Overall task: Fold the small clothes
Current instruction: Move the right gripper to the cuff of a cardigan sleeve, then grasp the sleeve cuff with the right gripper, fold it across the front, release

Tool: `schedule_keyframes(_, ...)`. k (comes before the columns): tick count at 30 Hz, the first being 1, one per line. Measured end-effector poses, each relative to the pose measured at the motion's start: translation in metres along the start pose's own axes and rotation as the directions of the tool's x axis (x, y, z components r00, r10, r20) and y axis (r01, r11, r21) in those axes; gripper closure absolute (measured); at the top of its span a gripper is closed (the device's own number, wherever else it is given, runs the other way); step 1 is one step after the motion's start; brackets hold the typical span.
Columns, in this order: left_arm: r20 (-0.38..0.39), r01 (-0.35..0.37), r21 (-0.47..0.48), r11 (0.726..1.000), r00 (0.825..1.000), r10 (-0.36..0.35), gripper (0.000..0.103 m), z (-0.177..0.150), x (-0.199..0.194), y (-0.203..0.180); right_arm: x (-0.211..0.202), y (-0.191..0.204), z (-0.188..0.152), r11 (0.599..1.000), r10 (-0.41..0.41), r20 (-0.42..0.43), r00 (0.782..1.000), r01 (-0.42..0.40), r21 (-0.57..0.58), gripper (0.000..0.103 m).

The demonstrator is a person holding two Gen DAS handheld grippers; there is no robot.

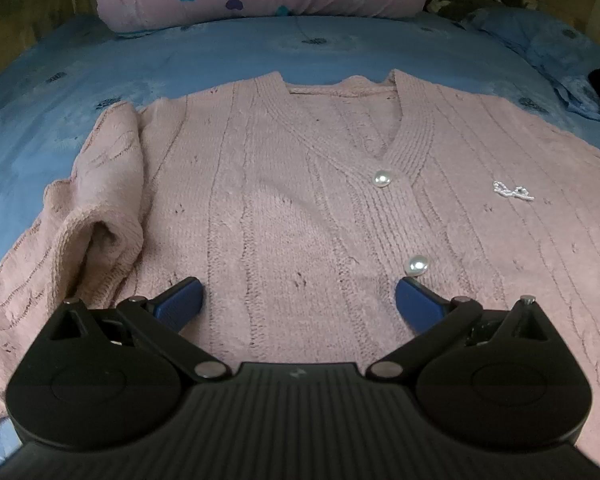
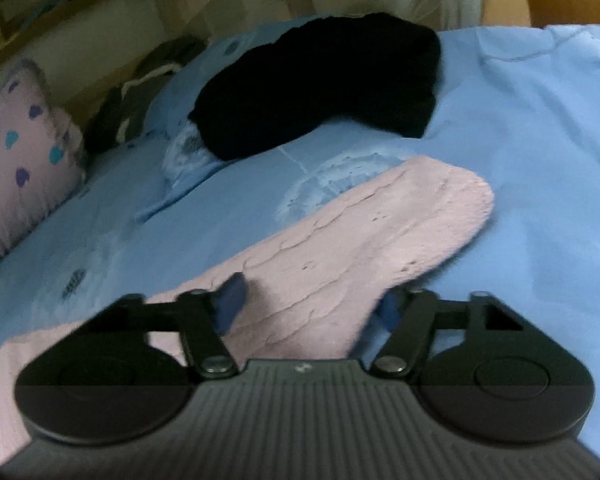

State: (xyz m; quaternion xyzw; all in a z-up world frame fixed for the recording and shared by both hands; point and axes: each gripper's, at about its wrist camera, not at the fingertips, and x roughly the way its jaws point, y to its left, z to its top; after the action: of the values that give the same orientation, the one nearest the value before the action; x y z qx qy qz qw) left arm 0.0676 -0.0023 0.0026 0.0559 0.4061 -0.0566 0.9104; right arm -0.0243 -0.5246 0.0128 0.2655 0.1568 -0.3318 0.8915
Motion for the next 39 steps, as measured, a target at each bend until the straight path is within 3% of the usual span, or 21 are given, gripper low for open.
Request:
schedule_keyframes(2,-0.009,0.002,0.0,1.0,1.0,-0.002,0.0,0.002,-0.001,0.001,0.0,-0.004,0.002,1.0,-0.009,-0.004,1.0,0.009,0.005,0.072)
schedule_keyframes(4,-0.016,0.008,-0.002,1.0,1.0,-0.008,0.0,0.004,-0.003,0.002,0.001,-0.01,0.006,1.0,0.001,-0.019,1.0,-0.001,0.03,0.085)
schedule_keyframes(6,-0.024,0.014,-0.008,1.0,1.0,-0.014,0.0,0.005,-0.004,0.004,-0.002,-0.012,0.009,0.998,0.022,-0.03,0.999,-0.021,0.054,0.091)
schedule_keyframes(14,-0.019,0.015,-0.009,1.0,1.0,-0.015,0.0,0.005,-0.014,0.012,-0.036,0.013,0.021,0.988,0.153,0.016,0.988,-0.153,0.026,0.093)
schedule_keyframes(24,0.009,-0.004,-0.036,0.999,1.0,0.004,0.0,0.011,-0.028,0.029,-0.078,0.08,0.024,0.936,0.353,0.021,0.935,-0.352,-0.022,0.093)
schedule_keyframes(33,-0.004,-0.035,-0.053,0.998,0.999,0.034,0.0,0.011,-0.034,0.045,-0.109,0.144,0.014,0.864,0.499,-0.003,0.867,-0.498,-0.07,0.093)
schedule_keyframes(39,0.001,-0.039,-0.077,0.996,0.999,0.039,0.0,0.012,-0.038,0.055,-0.137,0.188,-0.002,0.794,0.598,-0.021,0.802,-0.595,-0.128,0.093)
